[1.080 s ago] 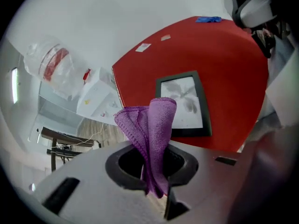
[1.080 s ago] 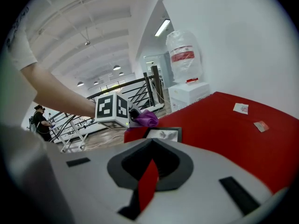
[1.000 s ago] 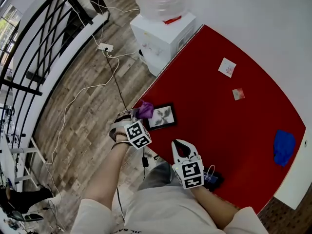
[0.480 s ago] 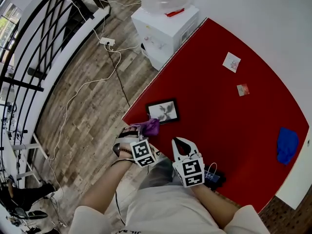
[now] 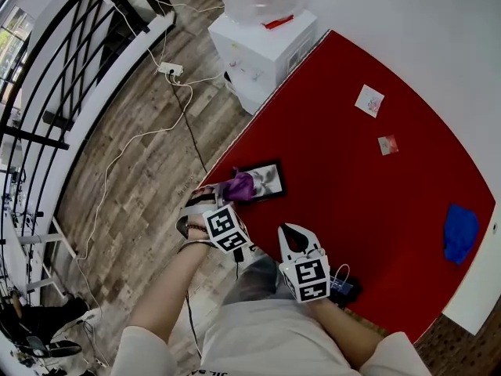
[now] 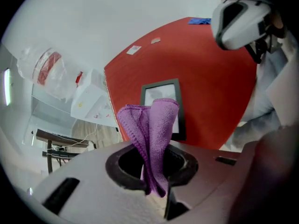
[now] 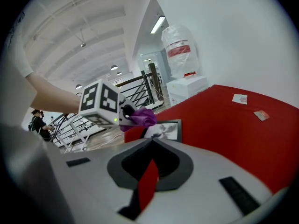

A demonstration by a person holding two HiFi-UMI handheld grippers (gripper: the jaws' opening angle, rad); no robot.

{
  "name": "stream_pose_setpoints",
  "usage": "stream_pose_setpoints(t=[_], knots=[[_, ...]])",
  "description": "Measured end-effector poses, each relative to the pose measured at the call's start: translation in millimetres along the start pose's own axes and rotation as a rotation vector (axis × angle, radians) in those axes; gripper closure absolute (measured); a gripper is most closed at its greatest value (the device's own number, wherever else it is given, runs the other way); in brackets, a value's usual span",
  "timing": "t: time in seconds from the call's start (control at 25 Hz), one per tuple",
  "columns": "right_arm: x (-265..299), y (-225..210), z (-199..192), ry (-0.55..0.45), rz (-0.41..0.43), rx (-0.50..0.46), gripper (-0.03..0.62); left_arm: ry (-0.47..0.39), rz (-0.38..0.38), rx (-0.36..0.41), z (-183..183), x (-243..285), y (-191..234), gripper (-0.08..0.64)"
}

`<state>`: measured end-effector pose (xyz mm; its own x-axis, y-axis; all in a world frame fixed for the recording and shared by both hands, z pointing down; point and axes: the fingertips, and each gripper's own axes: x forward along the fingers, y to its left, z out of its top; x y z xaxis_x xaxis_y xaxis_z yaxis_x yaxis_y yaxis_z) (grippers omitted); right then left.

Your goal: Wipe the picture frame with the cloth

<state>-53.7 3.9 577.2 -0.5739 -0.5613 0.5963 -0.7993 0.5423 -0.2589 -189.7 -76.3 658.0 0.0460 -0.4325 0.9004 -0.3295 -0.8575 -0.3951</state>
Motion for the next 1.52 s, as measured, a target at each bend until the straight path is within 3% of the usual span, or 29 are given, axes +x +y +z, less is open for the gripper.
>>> stream_pose_setpoints(t=[0.12,0.36,0.8,0.96,1.2,1.36,1.52], knots=[[-2.0,-6.0,-0.6,-0.003,-0.017,0.012,0.589,0.023,0.026,-0.016,7.1,19.4,28.1,0.500],[-9.5,-18.0,-3.6,-0.004,-0.047,0.041,0.589,0.089,0.044,0.066,7.2,37.1,36.2,0.500],[-2.7,-18.3,-2.1,-0.006,-0.025,0.037,0.589,0.061,-0.086,0.144,9.6,-0.8,-52.6,0.500],[-1.8,-13.1,-5.0,0.001,-0.010,0.030,0.588,0.057,-0.092,0.156,9.5,-6.3,-61.4,0.500],[-5.6,-13.1,-6.8,0.003,-0.005,0.033,0.589,0.038,-0.032,0.066,23.4,-3.4,-10.9,0.499],[-9.7,-18.0,-8.4,0.001,-0.023,0.047,0.588,0.056,0.021,0.062,40.7,19.9,26.7,0.500],[-15.7,-26.3,-9.1,-0.001,-0.042,0.053,0.588,0.093,0.034,0.092,44.4,36.0,35.8,0.500]])
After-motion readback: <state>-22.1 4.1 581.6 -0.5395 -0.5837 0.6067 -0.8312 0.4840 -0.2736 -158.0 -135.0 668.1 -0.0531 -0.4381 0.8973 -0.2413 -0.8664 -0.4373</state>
